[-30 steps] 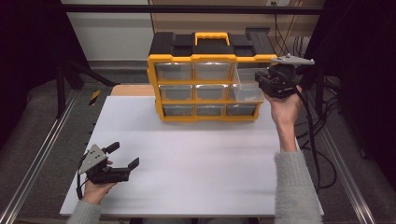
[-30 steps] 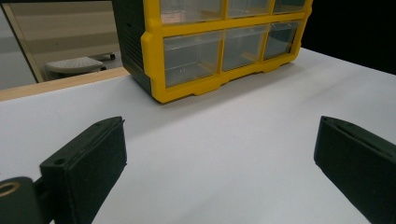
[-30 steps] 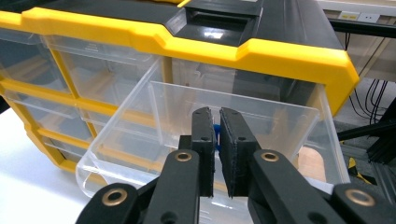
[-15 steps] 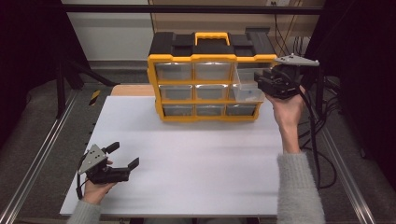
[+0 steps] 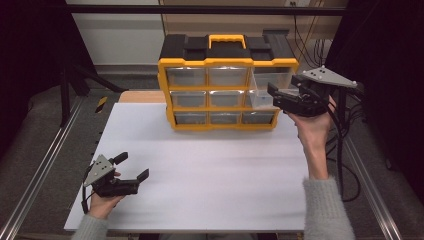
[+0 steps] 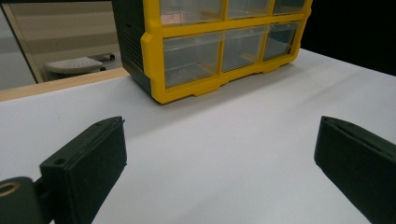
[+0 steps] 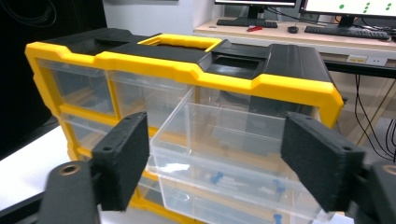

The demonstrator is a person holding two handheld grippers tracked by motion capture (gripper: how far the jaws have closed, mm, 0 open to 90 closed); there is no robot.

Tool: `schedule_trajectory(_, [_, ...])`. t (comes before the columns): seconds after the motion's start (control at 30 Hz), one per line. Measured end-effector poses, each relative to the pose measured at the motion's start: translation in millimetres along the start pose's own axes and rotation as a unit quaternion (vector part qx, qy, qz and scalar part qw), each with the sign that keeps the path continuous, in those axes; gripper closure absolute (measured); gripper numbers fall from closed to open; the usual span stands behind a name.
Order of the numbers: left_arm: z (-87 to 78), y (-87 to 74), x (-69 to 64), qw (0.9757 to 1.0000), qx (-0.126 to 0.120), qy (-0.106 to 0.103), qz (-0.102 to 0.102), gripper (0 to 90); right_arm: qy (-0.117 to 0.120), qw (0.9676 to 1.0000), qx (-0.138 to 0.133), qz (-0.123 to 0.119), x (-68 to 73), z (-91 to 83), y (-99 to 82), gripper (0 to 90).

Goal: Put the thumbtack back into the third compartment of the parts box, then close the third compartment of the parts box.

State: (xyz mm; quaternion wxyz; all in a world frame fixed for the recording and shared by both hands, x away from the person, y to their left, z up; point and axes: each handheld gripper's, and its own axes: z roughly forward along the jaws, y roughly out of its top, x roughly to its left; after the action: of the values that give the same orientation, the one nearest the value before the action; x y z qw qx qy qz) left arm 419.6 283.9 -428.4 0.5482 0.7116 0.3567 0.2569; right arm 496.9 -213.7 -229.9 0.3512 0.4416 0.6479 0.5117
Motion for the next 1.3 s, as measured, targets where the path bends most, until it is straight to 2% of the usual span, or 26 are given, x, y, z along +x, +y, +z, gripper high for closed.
schedule_trajectory(0.27, [-0.4, 0.5, -0.5, 1.0000, -0.001, 0.000, 0.000, 1.8, 0.006, 0.9999, -0.010, -0.004, 7.3, -11.2, -12.2, 12.7])
schedule_trajectory(0.5, [-0.9, 0.8, -0.2, 1.0000, -0.002, -0.001, 0.002, 1.8, 0.014, 0.9998, -0.011, -0.005, 12.7, -20.1, -22.2, 7.7])
schedule_trajectory(0.83, [-1.2, 1.0, -0.2, 1.0000, -0.002, 0.000, 0.002, 1.8, 0.029, 0.9995, -0.009, -0.006, 21.2, -26.4, -41.8, 5.9])
schedule_trajectory(1.3, [-0.4, 0.5, -0.4, 1.0000, -0.001, -0.001, 0.000, 1.8, 0.034, 0.9994, 0.002, -0.001, 20.4, -31.1, -64.3, 6.8])
